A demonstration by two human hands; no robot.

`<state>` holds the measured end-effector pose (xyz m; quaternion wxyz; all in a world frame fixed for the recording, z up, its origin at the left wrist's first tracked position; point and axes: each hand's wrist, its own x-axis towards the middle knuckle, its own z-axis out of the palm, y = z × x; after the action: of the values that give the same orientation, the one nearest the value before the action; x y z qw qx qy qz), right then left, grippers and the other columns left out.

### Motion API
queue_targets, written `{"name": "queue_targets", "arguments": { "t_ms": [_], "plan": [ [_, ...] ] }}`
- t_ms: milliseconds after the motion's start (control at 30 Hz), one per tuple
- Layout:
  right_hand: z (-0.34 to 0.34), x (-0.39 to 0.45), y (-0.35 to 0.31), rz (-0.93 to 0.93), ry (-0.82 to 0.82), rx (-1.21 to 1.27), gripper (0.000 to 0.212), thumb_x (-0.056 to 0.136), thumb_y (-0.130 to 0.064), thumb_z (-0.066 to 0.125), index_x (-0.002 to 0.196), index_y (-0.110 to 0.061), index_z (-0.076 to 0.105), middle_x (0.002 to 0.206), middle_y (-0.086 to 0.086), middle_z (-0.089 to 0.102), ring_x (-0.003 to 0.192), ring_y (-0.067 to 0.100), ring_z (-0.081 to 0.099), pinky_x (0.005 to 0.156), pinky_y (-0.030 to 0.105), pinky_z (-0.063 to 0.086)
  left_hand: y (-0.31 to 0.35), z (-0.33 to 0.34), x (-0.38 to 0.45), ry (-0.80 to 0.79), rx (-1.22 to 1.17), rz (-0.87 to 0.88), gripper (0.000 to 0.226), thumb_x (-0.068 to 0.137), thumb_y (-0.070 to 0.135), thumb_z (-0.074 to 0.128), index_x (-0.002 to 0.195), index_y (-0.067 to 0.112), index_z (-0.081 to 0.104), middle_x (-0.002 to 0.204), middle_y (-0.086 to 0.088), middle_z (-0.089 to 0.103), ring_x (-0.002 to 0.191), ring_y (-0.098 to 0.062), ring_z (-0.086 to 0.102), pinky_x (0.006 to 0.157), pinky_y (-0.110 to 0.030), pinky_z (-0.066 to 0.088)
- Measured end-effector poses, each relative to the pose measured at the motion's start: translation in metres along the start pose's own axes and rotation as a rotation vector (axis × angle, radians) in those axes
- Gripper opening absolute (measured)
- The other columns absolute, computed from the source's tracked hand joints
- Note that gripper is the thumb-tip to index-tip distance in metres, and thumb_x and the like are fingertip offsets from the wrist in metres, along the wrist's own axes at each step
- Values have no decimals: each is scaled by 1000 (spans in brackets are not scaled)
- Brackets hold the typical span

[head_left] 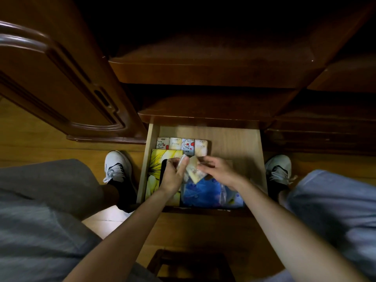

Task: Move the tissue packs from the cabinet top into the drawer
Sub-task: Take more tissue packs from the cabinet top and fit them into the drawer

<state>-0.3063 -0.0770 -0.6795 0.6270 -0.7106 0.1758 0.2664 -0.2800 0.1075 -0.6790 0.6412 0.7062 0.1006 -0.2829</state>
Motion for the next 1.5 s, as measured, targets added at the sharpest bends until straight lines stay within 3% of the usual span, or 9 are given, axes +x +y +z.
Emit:
{"name": "queue_targets", "arguments": {
  "t_ms": [133,300,500,833,1000,1100,1200,1367,1500],
  "plan": [
    [-24,16,6,79,296,114,35,100,-30,59,135,-24,57,118,4,70,95,14,69,73,27,56,0,-6,7,158,-67,-28,33,101,28,57,122,5,46,113,-15,62,90,-17,69,67,-29,59],
    [-52,53,19,209,653,-74,28,100,-28,61,126,-18,62,117,11,71,102,27,68,91,44,57,-1,-11,11,252,-144,-86,22,95,14,65,111,16,50,107,-8,62,81,-13,68,53,-20,55],
    [-48,91,27,240,701,-205,35,95,-12,65,130,-12,59,128,17,66,118,34,62,85,29,46,-3,-13,12,234,-123,-64,21,93,13,67,112,17,57,105,-5,70,79,-6,73,61,-20,56],
    [-37,85,22,147,759,-367,14,94,-37,65,104,-26,64,102,0,68,79,11,57,61,27,42,5,-4,10,210,-86,-28,25,93,15,69,115,7,62,99,-5,75,80,-5,74,61,-14,55],
    [-20,63,-4,-3,58,32,43,81,-55,73,115,-30,66,114,-1,70,102,18,68,88,37,56,19,1,18,319,-215,-83,20,89,12,74,104,5,64,108,-15,74,99,-26,73,86,-39,60],
    [-6,56,-5,17,-108,41,53,79,-42,81,126,-26,63,123,-2,70,105,14,71,83,30,59,18,6,24,309,-229,-102,8,90,11,72,93,10,65,103,-15,72,96,-26,71,84,-37,60],
    [-8,56,3,40,69,81,45,93,-24,70,134,-23,52,131,3,64,104,18,69,77,29,58,9,12,26,297,-81,-87,9,96,13,64,104,17,67,98,-1,71,91,-17,68,79,-29,59],
    [-52,58,23,169,739,-123,42,103,-17,52,144,-14,43,126,14,64,76,12,57,57,21,40,-2,4,24,301,314,47,38,96,18,62,134,15,57,110,3,67,100,-13,64,83,-33,58],
    [-69,68,36,297,850,-116,47,102,-7,49,147,-15,40,135,20,60,116,37,62,79,32,43,-9,-13,24,311,667,96,38,96,24,62,131,11,63,130,-12,61,118,-28,58,100,-43,51]
  ]
}}
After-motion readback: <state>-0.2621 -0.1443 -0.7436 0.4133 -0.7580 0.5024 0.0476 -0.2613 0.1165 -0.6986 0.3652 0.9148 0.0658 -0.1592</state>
